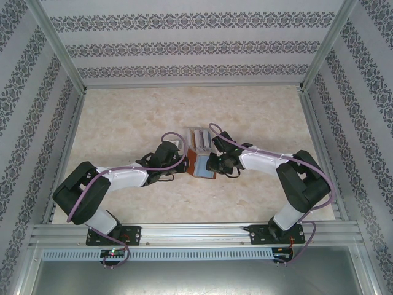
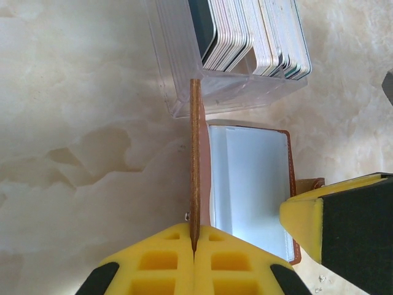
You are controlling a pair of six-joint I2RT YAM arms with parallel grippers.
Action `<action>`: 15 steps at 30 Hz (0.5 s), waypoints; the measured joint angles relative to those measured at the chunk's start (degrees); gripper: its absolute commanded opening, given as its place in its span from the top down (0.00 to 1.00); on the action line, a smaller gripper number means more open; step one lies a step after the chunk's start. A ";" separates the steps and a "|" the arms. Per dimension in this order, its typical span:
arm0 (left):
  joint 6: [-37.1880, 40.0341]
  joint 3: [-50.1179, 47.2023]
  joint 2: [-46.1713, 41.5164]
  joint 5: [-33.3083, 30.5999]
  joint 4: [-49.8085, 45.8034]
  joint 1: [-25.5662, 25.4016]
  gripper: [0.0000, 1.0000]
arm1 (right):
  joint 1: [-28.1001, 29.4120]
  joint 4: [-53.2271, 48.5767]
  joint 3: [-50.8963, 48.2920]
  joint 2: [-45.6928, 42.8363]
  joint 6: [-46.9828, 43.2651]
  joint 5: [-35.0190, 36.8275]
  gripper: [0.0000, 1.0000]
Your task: Put the credit cards into the card holder
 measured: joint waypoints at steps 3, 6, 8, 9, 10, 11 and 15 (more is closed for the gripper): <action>0.00 0.02 0.00 0.02 0.00 0.00 1.00 | 0.00 0.00 0.00 0.04 0.02 0.00 0.74; 0.00 0.02 0.00 0.02 0.00 0.00 1.00 | 0.00 0.02 0.00 0.04 0.04 0.00 0.76; 0.00 0.02 0.00 0.02 0.00 0.00 1.00 | 0.00 0.02 0.00 0.13 0.04 0.00 0.78; 0.00 0.02 0.02 0.02 0.00 0.00 1.00 | 0.00 0.07 0.00 0.20 0.07 0.00 0.79; 0.00 0.02 0.07 0.02 0.00 0.00 1.00 | 0.00 0.07 0.00 0.28 0.07 -0.02 0.79; 0.00 0.02 0.11 0.02 0.00 0.00 1.00 | 0.00 0.07 0.00 0.33 0.07 -0.02 0.79; 0.00 0.11 0.48 0.02 0.00 0.02 1.00 | 0.02 0.31 0.00 0.72 0.07 -0.04 0.79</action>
